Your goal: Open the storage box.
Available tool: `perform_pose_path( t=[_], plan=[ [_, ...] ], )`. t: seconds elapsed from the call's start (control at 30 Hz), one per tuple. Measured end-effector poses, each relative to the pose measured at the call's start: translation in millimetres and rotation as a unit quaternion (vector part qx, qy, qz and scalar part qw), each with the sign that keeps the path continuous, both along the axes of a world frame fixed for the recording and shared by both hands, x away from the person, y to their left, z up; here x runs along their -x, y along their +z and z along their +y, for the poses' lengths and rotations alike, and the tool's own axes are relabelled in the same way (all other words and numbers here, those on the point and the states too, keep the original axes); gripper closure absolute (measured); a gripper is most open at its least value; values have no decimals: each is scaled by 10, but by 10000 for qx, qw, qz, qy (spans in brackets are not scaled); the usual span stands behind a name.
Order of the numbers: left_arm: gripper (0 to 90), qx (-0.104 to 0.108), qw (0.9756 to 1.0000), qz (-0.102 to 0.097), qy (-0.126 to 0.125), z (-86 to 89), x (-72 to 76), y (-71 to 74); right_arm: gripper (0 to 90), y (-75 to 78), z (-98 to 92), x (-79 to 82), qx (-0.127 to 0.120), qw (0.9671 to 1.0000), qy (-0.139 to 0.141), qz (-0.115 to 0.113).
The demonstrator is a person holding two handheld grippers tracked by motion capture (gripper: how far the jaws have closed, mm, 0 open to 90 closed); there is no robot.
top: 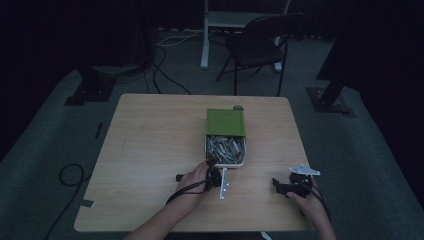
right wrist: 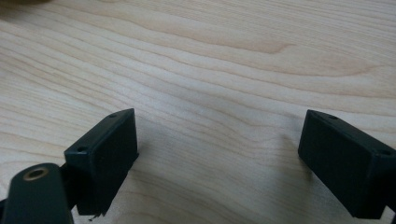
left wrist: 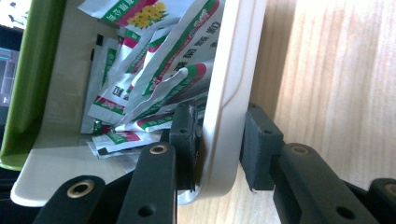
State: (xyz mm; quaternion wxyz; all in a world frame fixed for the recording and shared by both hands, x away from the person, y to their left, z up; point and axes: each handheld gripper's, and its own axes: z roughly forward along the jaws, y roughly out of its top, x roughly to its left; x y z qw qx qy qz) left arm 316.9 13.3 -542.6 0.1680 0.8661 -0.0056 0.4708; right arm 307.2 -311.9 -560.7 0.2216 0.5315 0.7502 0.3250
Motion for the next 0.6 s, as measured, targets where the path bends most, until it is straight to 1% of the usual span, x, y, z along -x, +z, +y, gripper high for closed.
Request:
perform_pose_path(
  t=[0.03, 0.07, 0.13, 0.17, 0.23, 0.27, 0.3, 0.33, 0.37, 0.4, 0.43, 0.47, 0.6],
  plan=[
    [698, -19, 10000, -29, -12, 2, 8, 6, 115, 0, 0, 0, 0, 10000, 0, 0],
    [697, -15, 10000, -16, -13, 4, 13, 6, 115, 0, 0, 0, 1, 10000, 1, -1],
    [698, 37, 10000, -40, -33, 8, 23, -3, 115, 0, 0, 0, 0, 10000, -1, -1],
    [698, 10, 10000, -23, -21, 10, 31, -4, 115, 0, 0, 0, 0, 10000, -1, -1],
    [697, 44, 10000, -34, -27, 10, 43, -10, 115, 0, 0, 0, 0, 10000, 0, 0],
    [698, 10, 10000, -43, -26, 10, 51, -6, 115, 0, 0, 0, 0, 10000, -1, 0],
    [697, 39, 10000, -63, -47, 10, 59, -6, 115, 0, 0, 0, 0, 10000, 0, 0],
    [698, -2, 10000, -60, -42, 9, 67, -8, 115, 0, 0, 0, 0, 10000, 0, 0],
    [699, 41, 10000, -57, -49, 7, 77, -14, 115, 0, 0, 0, 0, 10000, 0, -1],
    [699, 33, 10000, -54, -63, 10, 85, -14, 115, 0, 0, 0, -1, 10000, 0, 0],
    [701, -54, 9999, -69, -69, 12, 92, -8, 115, 0, 0, 0, 0, 10000, 0, -1],
    [701, -33, 9999, -94, -73, 14, 100, -7, 115, 0, 0, 0, -1, 10000, -1, 0],
    [700, 12, 10000, -52, -76, 25, 135, -21, 115, 0, 0, 0, 0, 10000, 0, 0]
  ],
)
